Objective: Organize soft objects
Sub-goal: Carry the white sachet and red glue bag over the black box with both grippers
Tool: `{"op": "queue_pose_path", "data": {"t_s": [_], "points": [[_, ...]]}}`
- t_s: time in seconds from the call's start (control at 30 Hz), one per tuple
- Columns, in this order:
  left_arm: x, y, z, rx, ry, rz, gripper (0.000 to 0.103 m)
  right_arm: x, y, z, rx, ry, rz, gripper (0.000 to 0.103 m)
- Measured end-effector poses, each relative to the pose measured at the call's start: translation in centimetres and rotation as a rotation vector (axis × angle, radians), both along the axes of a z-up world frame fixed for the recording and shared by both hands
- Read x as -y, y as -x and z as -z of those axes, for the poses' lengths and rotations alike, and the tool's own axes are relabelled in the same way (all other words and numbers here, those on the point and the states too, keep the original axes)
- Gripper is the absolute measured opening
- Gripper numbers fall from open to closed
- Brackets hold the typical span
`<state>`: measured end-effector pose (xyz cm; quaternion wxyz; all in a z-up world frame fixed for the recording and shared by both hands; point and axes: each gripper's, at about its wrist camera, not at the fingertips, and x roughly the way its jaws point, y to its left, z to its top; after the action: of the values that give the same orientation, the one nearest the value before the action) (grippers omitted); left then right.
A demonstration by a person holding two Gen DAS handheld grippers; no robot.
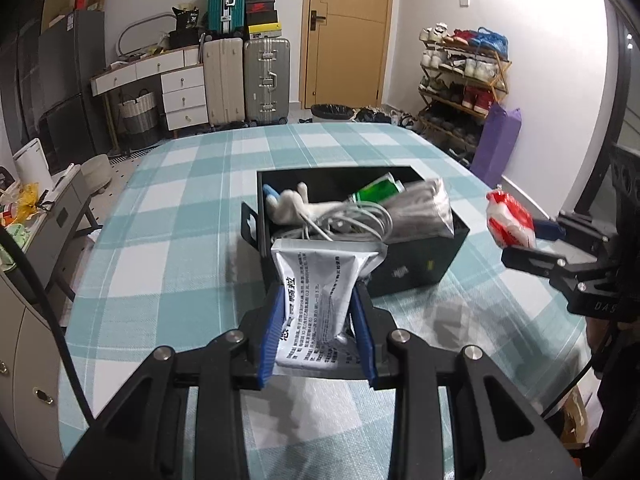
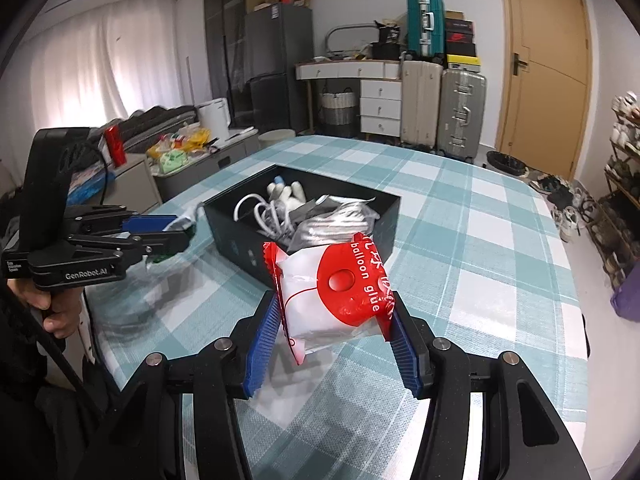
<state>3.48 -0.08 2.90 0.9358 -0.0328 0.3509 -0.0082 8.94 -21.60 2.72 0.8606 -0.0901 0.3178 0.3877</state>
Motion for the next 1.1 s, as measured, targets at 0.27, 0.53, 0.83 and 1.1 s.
{"op": "queue_pose_path", "data": {"t_s": [0.27,0.53,0.83,1.1], "points": [[-0.4,-1.5,-1.4,0.027,0.005,0.002,0.032,-0.4,-0.3,-1.1,0.011,-0.010,0.033,0.053],[-1.1,-3.2,-1.8,0.035,0.023,-0.010,0.032,-1.4,-1.2,-2.2,0.012,-0.014,0.053,0.053],[-1.8,-5.7,-1.6,0.020,0.049,-0.025,0.032,-4.1,-2.6,-3.0,0.010,0.005,0.034,0.053],[-1.9,-7.2,-1.0,0.002,0.052,-0.026,0.032,-6.2,-4.3,-3.2,0.011,0.030,0.022,0.053]]}}
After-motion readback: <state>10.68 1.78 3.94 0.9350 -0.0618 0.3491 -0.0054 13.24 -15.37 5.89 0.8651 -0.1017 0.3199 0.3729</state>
